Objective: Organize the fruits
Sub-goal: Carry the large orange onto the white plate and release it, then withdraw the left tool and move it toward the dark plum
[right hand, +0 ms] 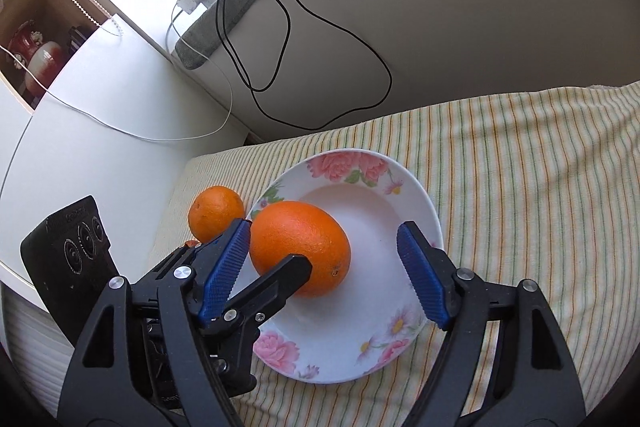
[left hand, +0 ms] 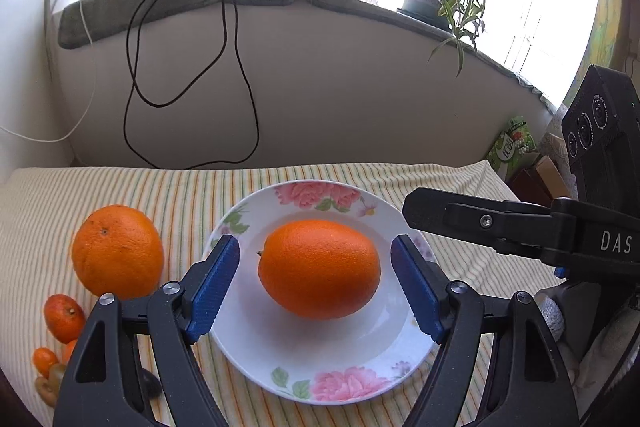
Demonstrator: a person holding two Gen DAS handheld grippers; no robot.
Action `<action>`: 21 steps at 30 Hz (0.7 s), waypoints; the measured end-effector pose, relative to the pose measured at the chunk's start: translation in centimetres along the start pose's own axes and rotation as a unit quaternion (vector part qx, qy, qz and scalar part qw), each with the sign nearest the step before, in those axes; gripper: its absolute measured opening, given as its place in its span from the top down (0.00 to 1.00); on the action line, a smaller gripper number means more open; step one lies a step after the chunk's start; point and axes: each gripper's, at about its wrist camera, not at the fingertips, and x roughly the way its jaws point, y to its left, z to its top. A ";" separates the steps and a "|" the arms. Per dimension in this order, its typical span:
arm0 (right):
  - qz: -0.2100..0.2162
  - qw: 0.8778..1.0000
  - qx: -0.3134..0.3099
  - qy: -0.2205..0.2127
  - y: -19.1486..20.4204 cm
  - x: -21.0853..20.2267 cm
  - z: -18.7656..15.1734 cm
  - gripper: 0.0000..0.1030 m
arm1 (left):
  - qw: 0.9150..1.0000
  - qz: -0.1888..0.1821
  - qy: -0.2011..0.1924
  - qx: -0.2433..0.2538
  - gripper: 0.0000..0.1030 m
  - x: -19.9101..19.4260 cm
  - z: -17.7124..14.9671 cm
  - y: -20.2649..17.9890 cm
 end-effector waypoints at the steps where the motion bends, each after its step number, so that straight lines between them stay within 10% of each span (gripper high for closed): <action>1: -0.003 1.000 -0.001 -0.006 0.1 -0.4 -0.1 0.24 | 1.000 0.001 -0.002 -0.003 0.24 -0.4 -0.1 0.1; 9: -0.030 0.998 -0.036 -0.039 1.9 -3.3 -1.6 0.24 | 0.998 -0.033 -0.043 -0.027 0.24 -4.3 -1.9 1.3; 21: -0.027 0.992 -0.080 -0.093 5.5 -7.2 -5.3 0.10 | 0.998 0.011 -0.055 -0.028 0.24 -10.0 -5.3 3.6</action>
